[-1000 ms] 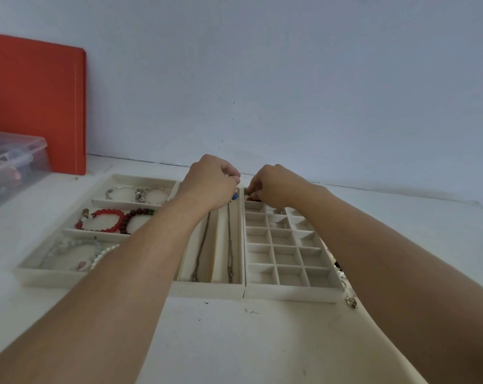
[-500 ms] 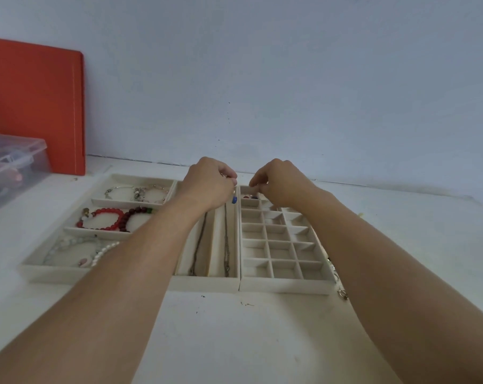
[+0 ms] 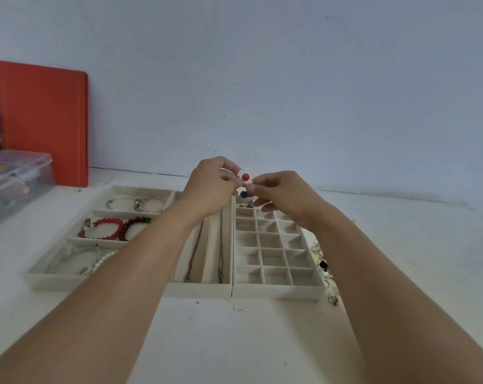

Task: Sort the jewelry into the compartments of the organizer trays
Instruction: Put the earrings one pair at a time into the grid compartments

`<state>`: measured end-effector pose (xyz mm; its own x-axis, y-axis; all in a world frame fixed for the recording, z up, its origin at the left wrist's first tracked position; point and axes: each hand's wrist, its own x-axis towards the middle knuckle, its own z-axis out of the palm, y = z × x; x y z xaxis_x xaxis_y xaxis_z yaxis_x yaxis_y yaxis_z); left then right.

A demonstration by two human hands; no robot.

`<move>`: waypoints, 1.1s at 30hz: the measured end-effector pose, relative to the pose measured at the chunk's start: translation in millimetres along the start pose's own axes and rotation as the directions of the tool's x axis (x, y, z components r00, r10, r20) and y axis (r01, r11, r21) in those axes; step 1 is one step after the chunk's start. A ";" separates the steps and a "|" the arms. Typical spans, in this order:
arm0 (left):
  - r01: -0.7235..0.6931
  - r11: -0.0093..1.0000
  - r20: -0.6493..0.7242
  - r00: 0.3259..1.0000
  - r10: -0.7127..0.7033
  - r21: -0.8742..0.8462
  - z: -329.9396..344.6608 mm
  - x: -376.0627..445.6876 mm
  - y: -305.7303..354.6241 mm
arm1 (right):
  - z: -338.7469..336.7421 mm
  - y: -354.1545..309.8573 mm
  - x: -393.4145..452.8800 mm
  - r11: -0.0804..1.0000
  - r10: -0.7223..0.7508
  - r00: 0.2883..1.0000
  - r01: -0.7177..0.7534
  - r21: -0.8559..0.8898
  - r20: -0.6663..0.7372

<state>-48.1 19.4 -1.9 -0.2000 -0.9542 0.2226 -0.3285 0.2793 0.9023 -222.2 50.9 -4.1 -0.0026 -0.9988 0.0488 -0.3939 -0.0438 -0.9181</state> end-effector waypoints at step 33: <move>0.137 0.875 0.016 0.987 -0.163 0.464 0.9 1.8 -20.9 | 12.1 8.3 61.9 0.612 -0.073 0.995 -0.003 -0.791 -0.061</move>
<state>-42.4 11.9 -20.7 -0.1590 -0.9850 0.0667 -0.7429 0.1638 0.6491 -214.4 -11.6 -13.5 -0.0296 -0.9898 0.1393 -0.9681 -0.0063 -0.2504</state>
